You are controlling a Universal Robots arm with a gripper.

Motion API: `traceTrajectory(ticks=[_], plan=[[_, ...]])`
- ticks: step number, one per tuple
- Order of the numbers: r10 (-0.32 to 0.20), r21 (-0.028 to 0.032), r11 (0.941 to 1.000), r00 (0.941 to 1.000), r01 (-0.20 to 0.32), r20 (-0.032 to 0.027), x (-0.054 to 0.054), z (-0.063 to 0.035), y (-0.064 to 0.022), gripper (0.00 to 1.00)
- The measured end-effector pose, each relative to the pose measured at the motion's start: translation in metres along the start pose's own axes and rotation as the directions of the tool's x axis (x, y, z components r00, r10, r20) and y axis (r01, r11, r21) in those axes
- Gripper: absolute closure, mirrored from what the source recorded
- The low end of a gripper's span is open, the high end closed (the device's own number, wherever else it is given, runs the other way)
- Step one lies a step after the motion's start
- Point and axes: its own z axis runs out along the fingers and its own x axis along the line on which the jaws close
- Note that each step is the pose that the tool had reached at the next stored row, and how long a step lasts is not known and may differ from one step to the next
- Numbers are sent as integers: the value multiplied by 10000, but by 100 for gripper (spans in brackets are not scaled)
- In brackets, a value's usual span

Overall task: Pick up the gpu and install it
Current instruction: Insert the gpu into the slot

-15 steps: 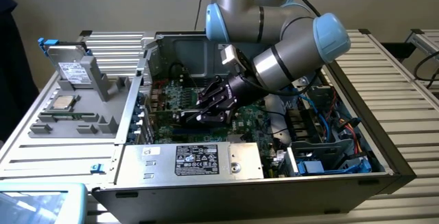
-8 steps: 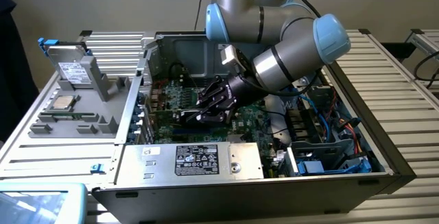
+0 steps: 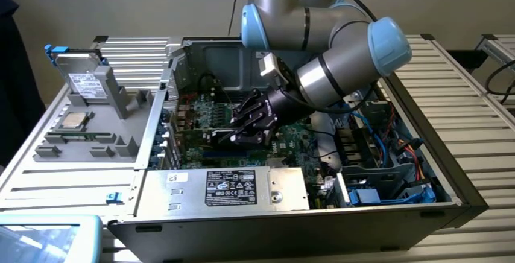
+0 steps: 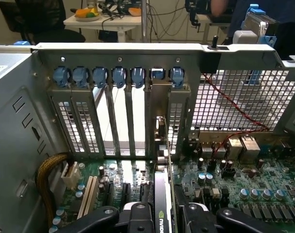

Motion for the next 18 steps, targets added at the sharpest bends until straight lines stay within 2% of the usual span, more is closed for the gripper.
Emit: traceTrajectory(ticks=[3,12,18], plan=[[34,0,10000,10000,-34,46,0,2,-3,72],[41,0,10000,10000,-41,49,1,4,-5,72],[60,1,10000,9999,-60,83,0,14,-9,72]])
